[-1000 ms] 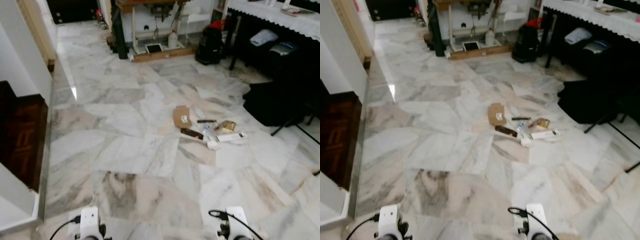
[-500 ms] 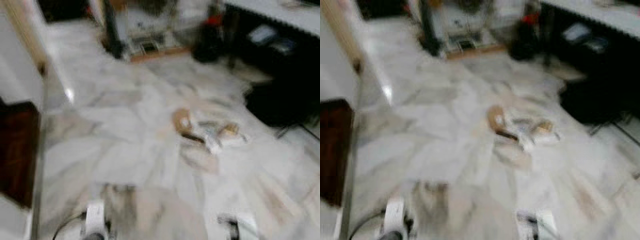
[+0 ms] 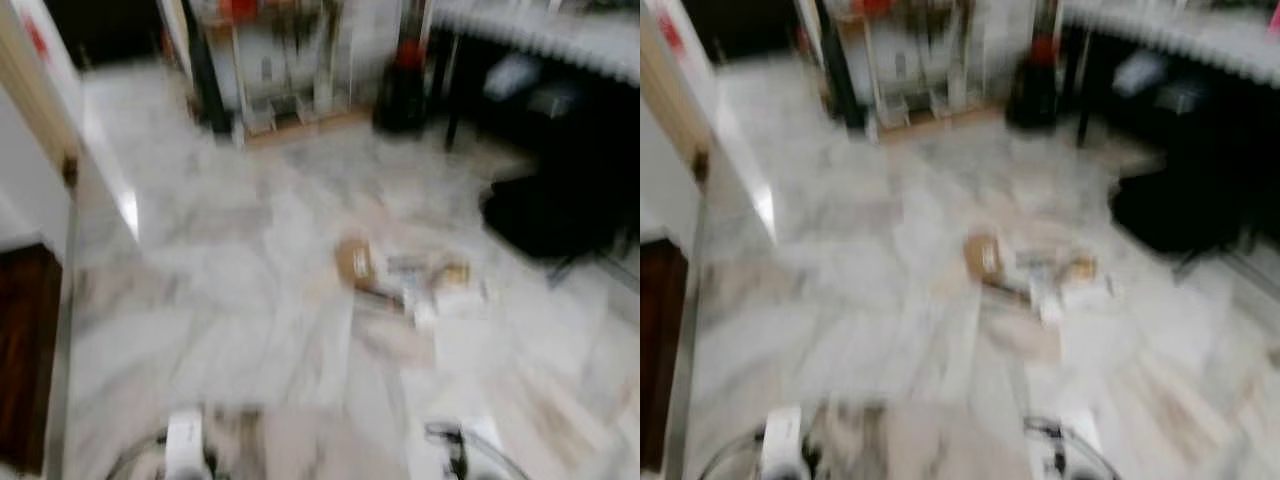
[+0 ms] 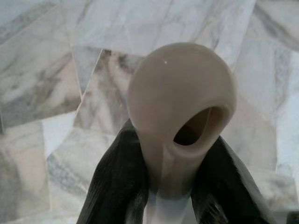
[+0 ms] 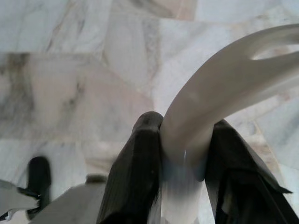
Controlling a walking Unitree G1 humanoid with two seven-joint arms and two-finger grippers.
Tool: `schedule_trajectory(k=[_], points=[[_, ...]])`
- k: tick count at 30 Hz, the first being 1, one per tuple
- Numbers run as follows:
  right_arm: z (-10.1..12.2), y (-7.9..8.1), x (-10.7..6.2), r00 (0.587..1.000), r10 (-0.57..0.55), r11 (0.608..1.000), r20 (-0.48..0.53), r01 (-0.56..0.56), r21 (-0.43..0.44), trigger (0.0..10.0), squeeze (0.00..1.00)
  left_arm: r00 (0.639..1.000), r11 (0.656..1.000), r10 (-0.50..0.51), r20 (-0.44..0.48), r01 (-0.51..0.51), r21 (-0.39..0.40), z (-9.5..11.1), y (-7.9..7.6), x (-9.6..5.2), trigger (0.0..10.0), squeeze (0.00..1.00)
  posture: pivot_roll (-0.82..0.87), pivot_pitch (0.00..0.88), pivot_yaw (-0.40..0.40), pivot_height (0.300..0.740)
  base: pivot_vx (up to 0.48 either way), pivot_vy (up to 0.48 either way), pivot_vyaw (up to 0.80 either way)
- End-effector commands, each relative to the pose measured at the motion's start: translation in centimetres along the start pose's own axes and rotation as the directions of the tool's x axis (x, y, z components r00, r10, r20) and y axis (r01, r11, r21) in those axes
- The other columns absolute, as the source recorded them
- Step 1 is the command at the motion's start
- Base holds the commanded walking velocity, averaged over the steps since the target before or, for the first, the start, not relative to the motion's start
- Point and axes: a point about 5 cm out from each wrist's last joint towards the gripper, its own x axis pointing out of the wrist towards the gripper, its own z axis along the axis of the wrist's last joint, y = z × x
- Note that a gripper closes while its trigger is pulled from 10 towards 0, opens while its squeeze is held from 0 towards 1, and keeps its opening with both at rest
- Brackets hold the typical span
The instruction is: Sweep floor
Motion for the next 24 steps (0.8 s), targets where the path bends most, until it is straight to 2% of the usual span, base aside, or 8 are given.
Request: schedule_trajectory(k=[1,4,24], points=[[0.6,0.9,0.2,1.000,0.023,1.000,0.017,-0.024,0.008,10.0,0.00,1.000,1.000,0.011,0.014,-0.011,-0.006,0.4,0.5,0.0,10.0,0.00,-0.09,0.000,0.029,0.740,0.304,0.000,-0.80],[0.5,0.7,0.1,1.000,0.021,1.000,0.016,-0.021,0.010,10.0,0.00,1.000,1.000,0.010,0.015,-0.010,-0.006,0.4,0.6,0.1,10.0,0.00,-0.09,0.000,0.029,0.740,0.303,0.000,-0.74],[0.3,-0.2,0.0,1.000,0.007,1.000,0.013,-0.007,0.019,10.0,0.00,1.000,1.000,0.004,0.015,-0.004,-0.008,0.5,0.2,0.1,10.0,0.00,-0.10,0.000,0.023,0.740,0.303,0.000,0.00]])
